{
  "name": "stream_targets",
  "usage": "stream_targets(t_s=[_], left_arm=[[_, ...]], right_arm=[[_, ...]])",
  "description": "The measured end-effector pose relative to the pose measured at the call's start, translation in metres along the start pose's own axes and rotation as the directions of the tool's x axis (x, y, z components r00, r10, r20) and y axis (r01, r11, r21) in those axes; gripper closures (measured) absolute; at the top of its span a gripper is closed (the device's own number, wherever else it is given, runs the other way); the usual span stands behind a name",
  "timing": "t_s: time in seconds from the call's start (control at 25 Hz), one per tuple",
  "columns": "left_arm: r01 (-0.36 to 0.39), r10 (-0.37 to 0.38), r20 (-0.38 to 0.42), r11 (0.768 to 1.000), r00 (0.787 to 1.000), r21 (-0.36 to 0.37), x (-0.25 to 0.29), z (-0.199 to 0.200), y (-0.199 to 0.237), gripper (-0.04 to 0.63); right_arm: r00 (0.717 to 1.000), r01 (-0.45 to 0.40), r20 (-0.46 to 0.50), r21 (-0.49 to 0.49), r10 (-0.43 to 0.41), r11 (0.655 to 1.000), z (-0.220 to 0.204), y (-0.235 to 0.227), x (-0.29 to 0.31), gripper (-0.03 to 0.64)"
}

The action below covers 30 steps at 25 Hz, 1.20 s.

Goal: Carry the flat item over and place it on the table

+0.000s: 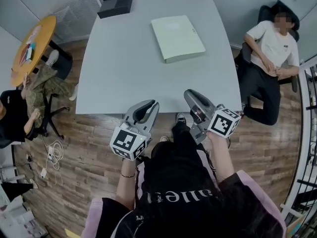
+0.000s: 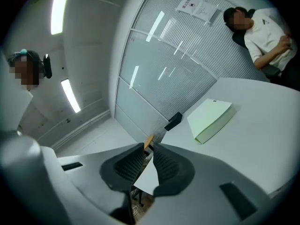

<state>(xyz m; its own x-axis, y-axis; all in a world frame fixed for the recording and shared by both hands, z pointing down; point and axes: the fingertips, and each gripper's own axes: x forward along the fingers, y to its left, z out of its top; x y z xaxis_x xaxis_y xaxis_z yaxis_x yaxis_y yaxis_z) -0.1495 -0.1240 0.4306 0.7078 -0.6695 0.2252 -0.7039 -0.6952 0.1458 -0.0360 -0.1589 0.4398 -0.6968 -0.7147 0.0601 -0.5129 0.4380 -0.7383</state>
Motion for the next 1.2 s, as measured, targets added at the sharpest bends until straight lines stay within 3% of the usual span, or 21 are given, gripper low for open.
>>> stream_targets(t_s=[0.16,0.6,1.2], left_arm=[[-0.008,0.008,0.011,0.999,1.000,-0.038,-0.016,-0.008,-0.004,0.534],[-0.010,0.010,0.000,0.999,1.000,-0.047,-0.022,-0.011,-0.040,0.534],[-0.068,0.068,-0.001,0.997,0.998,-0.025,-0.048,-0.020,-0.145,0.534]], right_arm=[[0.999,0.020,-0.029,-0.021,-0.021,1.000,-0.022,0.010,-0.017,0.548],[0.999,0.007,-0.046,-0.003,-0.007,1.000,-0.036,0.015,-0.046,0.551],[0.996,-0.074,-0.060,-0.027,0.073,0.997,-0.054,0.037,-0.141,0.554]])
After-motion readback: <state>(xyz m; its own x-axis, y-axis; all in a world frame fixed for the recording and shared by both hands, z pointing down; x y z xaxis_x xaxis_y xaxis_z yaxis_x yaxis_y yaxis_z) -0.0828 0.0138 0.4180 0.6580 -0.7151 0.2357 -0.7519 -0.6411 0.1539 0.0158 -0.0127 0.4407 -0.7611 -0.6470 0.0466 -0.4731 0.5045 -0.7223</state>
